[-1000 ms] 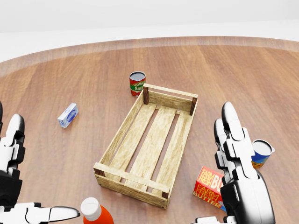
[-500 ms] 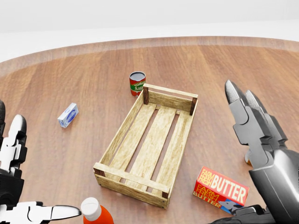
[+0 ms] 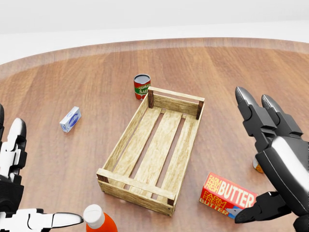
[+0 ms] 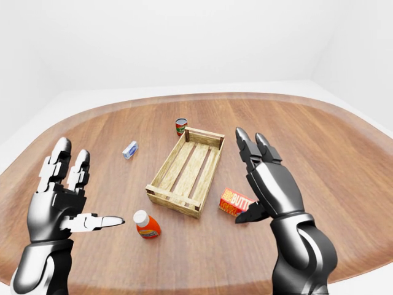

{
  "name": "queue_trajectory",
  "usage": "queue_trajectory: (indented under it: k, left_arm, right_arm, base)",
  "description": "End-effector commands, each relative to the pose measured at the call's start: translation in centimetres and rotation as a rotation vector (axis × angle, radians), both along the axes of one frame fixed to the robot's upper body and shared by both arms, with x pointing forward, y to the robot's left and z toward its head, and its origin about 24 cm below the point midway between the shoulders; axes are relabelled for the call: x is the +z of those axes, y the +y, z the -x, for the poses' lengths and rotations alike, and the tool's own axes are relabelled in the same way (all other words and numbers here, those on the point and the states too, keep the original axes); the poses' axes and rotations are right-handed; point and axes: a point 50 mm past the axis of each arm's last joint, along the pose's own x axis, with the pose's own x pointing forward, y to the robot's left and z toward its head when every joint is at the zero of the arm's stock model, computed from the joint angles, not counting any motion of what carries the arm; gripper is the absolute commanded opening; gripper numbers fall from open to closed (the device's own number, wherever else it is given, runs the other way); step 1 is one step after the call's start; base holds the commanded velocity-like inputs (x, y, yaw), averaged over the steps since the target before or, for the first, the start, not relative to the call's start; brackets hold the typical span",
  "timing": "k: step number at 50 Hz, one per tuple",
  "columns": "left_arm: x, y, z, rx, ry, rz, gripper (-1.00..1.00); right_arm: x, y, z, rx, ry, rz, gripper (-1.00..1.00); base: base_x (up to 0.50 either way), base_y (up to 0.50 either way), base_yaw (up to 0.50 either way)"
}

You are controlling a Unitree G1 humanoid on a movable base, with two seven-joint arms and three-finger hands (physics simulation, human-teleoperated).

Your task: Pick up the butter and put it in the tray.

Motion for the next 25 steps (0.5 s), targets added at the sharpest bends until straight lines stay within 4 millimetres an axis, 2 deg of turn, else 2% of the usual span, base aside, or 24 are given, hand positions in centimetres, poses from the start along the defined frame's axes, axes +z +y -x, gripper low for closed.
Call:
queue_trajectory:
  k: [1, 13, 25]
  left_arm:
    - [0.0, 0.0, 0.0, 0.002, -0.002, -0.001, 1.0]
    - [-0.2, 0.0, -0.2, 0.002, 0.007, 0.0, 1.0]
    - [-0.2, 0.0, -0.2, 0.004, 0.011, -0.002, 1.0]
  right_arm:
    - [-2.4, -1.1, -1.5, -0.028, 0.12, -0.005, 1.0]
    - [-5.3, -1.4, -2.6, -0.057, 0.215, -0.033, 1.0]
    - [-6.5, -2.5, -2.6, -0.092, 0.264, -0.056, 1.0]
  base:
    - [0.0, 0.0, 0.0]
    - [0.0, 0.0, 0.0]
    - [0.0, 0.0, 0.0]
